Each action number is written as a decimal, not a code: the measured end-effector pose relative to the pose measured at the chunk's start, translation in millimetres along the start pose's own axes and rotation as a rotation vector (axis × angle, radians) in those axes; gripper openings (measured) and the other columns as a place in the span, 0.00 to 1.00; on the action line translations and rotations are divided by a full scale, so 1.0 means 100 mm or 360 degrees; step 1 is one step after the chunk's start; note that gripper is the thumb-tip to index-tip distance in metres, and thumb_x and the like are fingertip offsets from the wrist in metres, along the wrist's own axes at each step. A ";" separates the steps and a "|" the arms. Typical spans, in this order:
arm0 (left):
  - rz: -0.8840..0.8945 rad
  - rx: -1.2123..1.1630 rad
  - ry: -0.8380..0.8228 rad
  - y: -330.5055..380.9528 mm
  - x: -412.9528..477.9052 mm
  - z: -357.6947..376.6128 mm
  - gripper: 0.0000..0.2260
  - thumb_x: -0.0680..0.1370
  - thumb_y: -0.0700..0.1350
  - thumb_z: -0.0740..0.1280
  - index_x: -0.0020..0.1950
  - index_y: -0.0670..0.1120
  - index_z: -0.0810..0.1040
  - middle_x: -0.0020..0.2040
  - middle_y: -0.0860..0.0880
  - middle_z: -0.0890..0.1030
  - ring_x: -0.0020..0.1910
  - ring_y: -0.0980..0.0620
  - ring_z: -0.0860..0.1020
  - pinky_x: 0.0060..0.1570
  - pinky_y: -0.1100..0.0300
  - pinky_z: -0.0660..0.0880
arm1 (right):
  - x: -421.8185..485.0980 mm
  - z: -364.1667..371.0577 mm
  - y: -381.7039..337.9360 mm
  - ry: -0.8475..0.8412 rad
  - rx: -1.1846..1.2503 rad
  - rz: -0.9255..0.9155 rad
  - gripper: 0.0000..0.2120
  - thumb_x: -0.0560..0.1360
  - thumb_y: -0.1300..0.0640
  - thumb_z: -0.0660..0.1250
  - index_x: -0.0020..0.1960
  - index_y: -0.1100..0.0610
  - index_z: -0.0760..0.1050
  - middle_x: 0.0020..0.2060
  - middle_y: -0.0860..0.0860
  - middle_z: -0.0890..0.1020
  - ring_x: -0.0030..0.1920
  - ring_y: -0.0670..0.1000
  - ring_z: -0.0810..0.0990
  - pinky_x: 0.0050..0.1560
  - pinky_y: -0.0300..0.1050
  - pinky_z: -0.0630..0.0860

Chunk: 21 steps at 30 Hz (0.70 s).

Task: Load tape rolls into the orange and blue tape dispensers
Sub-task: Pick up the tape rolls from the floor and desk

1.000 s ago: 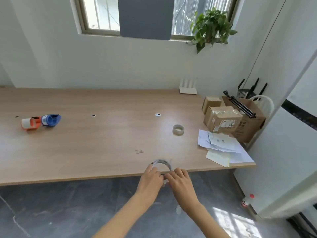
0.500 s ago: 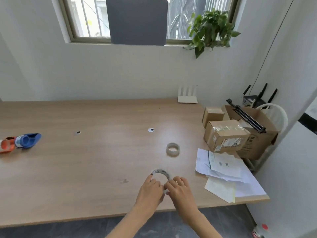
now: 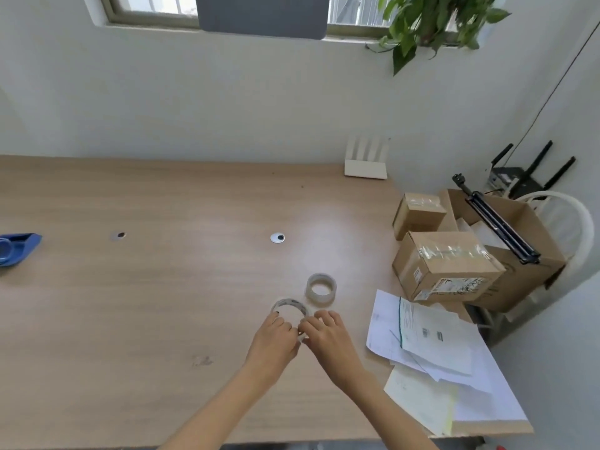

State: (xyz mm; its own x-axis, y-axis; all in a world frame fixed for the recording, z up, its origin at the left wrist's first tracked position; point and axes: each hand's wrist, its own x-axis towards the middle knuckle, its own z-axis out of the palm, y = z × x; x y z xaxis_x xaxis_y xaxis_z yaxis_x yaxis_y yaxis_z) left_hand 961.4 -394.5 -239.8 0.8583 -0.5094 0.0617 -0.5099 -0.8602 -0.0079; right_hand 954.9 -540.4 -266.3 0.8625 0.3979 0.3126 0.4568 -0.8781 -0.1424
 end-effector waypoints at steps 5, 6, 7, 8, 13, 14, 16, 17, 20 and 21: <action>-0.0252 -0.0406 0.0031 -0.37 0.49 0.15 0.14 0.67 0.46 0.76 0.28 0.49 0.72 0.25 0.51 0.76 0.29 0.50 0.76 0.39 0.62 0.68 | 0.36 0.15 0.39 -0.0059 0.0169 0.0225 0.29 0.61 0.59 0.78 0.59 0.52 0.70 0.54 0.48 0.80 0.51 0.48 0.78 0.50 0.40 0.76; -0.0308 -0.0530 0.0043 -0.43 0.59 0.17 0.13 0.72 0.46 0.72 0.31 0.48 0.71 0.28 0.49 0.77 0.32 0.47 0.77 0.39 0.59 0.68 | 0.43 0.18 0.49 -0.0065 0.0192 0.0312 0.29 0.61 0.59 0.78 0.59 0.52 0.70 0.53 0.47 0.80 0.50 0.47 0.76 0.48 0.39 0.76; -0.0375 -0.0624 0.0098 -0.48 0.70 0.20 0.12 0.77 0.47 0.67 0.35 0.48 0.69 0.31 0.47 0.75 0.36 0.45 0.77 0.40 0.57 0.66 | 0.49 0.23 0.60 -0.0074 0.0216 0.0401 0.28 0.62 0.60 0.77 0.57 0.51 0.70 0.51 0.46 0.80 0.49 0.47 0.75 0.47 0.39 0.76; -0.0441 -0.0709 0.0133 -0.54 0.80 0.24 0.12 0.79 0.48 0.63 0.37 0.47 0.68 0.32 0.48 0.73 0.39 0.44 0.77 0.41 0.58 0.63 | 0.56 0.29 0.71 -0.0093 0.0244 0.0491 0.25 0.62 0.62 0.77 0.55 0.52 0.71 0.48 0.46 0.80 0.48 0.47 0.75 0.45 0.40 0.76; -0.0771 -0.1075 0.0084 -0.71 1.20 0.53 0.13 0.80 0.49 0.60 0.43 0.43 0.76 0.37 0.49 0.76 0.43 0.43 0.76 0.42 0.57 0.64 | 0.81 0.73 1.15 -0.0409 0.0233 0.0691 0.16 0.69 0.68 0.65 0.56 0.58 0.76 0.51 0.51 0.79 0.52 0.55 0.76 0.50 0.44 0.71; -0.0806 -0.1113 0.0054 -0.74 1.27 0.58 0.12 0.80 0.49 0.60 0.43 0.43 0.76 0.38 0.49 0.78 0.44 0.43 0.76 0.42 0.57 0.65 | 0.88 0.84 1.22 -0.0476 0.0220 0.0683 0.17 0.70 0.68 0.63 0.57 0.59 0.75 0.52 0.53 0.79 0.54 0.56 0.75 0.51 0.45 0.70; -0.0857 -0.1150 0.0028 -0.79 1.42 0.68 0.12 0.80 0.48 0.60 0.42 0.43 0.75 0.39 0.48 0.79 0.44 0.43 0.76 0.42 0.58 0.65 | 1.02 1.02 1.32 -0.0595 0.0193 0.0667 0.16 0.68 0.67 0.63 0.56 0.60 0.75 0.50 0.54 0.78 0.53 0.57 0.75 0.48 0.46 0.69; -0.0886 -0.1167 0.0015 -0.81 1.50 0.72 0.11 0.80 0.48 0.60 0.41 0.44 0.74 0.38 0.48 0.79 0.43 0.44 0.75 0.41 0.58 0.64 | 1.08 1.12 1.38 -0.0660 0.0135 0.0663 0.14 0.66 0.66 0.66 0.51 0.59 0.77 0.46 0.54 0.79 0.49 0.57 0.77 0.44 0.46 0.70; -0.0984 -0.1294 -0.0034 -0.87 1.68 0.84 0.11 0.80 0.47 0.61 0.40 0.44 0.74 0.34 0.52 0.76 0.43 0.44 0.76 0.41 0.58 0.66 | 1.20 1.46 1.52 -0.0847 0.0035 0.0694 0.22 0.42 0.59 0.79 0.32 0.50 0.75 0.28 0.46 0.76 0.30 0.49 0.77 0.29 0.38 0.68; -0.1037 -0.1360 -0.0063 -0.89 1.73 0.87 0.11 0.80 0.47 0.61 0.40 0.44 0.75 0.33 0.53 0.76 0.43 0.45 0.77 0.41 0.57 0.68 | 1.21 1.56 1.56 -0.0846 0.0023 0.0696 0.24 0.37 0.59 0.79 0.29 0.48 0.73 0.25 0.45 0.74 0.27 0.48 0.76 0.28 0.37 0.70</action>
State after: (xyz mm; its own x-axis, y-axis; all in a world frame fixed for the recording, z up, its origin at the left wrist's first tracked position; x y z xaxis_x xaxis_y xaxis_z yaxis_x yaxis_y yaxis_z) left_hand 1160.2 -408.6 -315.2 0.9727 0.0273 -0.2304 0.1885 -0.6720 0.7162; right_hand 1164.2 -587.5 -396.9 0.9563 0.0876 -0.2790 0.0423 -0.9855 -0.1643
